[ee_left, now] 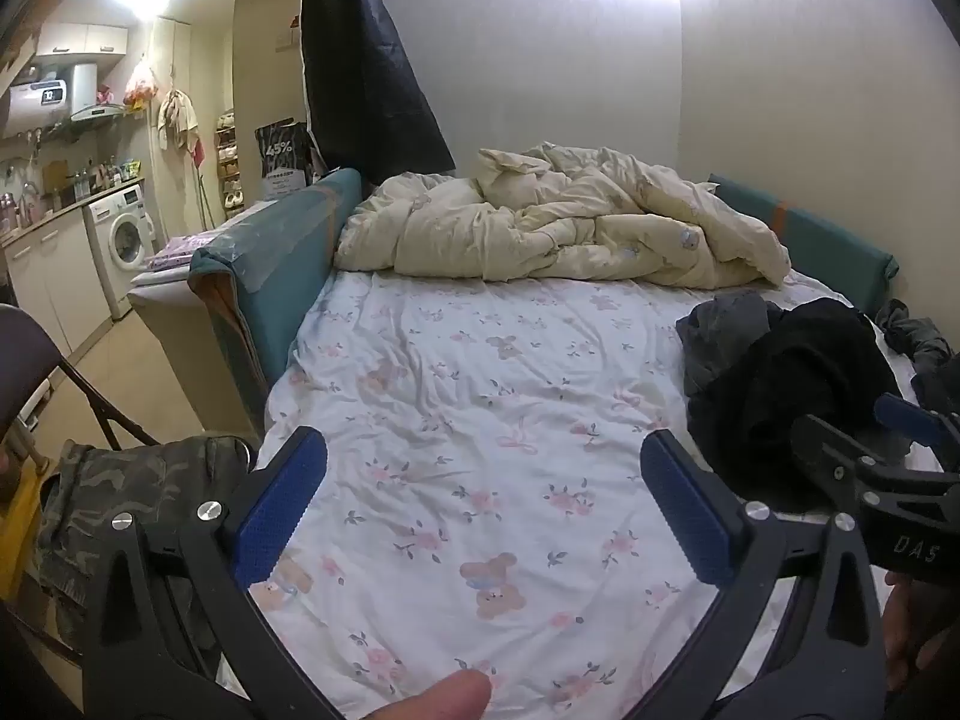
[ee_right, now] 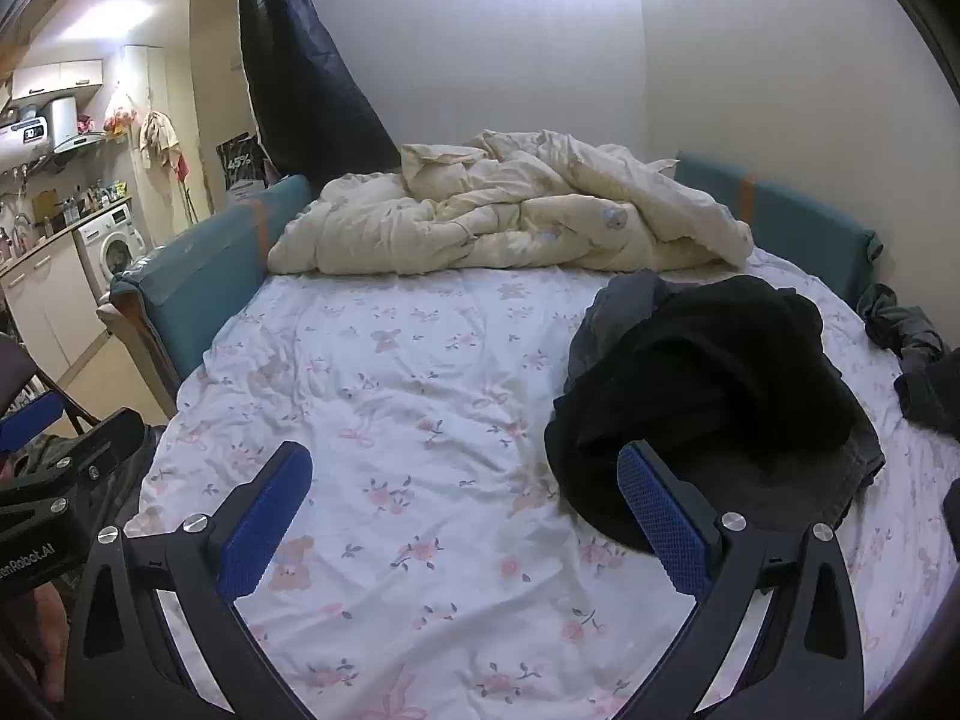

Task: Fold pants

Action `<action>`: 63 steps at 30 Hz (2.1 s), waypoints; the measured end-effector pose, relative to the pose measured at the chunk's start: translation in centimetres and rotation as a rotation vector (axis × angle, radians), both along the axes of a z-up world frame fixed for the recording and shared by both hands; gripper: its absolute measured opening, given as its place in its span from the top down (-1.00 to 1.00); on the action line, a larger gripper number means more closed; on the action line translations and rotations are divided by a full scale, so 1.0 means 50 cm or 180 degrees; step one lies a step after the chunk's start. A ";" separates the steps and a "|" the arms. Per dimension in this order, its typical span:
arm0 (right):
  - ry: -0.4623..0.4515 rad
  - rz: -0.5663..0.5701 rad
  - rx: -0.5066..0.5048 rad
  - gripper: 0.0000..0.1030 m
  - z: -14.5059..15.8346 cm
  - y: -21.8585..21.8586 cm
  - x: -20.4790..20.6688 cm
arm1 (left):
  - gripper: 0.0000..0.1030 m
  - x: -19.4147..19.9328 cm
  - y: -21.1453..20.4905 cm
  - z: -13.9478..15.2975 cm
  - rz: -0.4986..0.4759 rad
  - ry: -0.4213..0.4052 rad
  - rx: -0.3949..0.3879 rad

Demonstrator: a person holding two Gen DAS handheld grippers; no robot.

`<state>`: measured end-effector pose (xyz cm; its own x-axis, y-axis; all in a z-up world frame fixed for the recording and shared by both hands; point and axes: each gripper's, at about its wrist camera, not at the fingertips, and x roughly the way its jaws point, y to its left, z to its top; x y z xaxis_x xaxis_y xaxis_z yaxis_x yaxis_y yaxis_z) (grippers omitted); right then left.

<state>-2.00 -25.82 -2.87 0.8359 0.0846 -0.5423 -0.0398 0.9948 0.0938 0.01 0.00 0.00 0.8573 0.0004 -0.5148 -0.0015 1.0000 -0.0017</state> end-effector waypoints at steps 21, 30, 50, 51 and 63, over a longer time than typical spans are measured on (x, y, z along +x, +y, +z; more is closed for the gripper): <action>0.0009 0.0011 0.0021 -1.00 0.010 0.006 -0.003 | -1.00 0.001 0.001 0.001 -0.0009 0.0015 -0.0020; 0.0029 -0.0001 -0.0006 -1.00 0.003 0.007 0.001 | -1.00 -0.007 -0.003 0.003 -0.0009 0.0006 0.0000; 0.0035 0.0006 0.0008 -1.00 -0.002 0.000 0.003 | -1.00 0.000 -0.007 -0.007 -0.0020 0.0016 -0.0018; 0.0037 0.0009 0.0013 -1.00 -0.002 0.001 0.002 | -1.00 0.000 -0.006 -0.008 -0.0023 0.0023 -0.0028; 0.0035 0.0016 0.0006 -1.00 0.003 -0.002 0.004 | -1.00 0.000 -0.005 -0.008 -0.0024 0.0026 -0.0036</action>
<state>-1.81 -25.91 -2.73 0.8295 0.0898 -0.5513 -0.0437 0.9944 0.0962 0.03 -0.23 -0.38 0.8530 -0.0119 -0.5217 0.0059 0.9999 -0.0131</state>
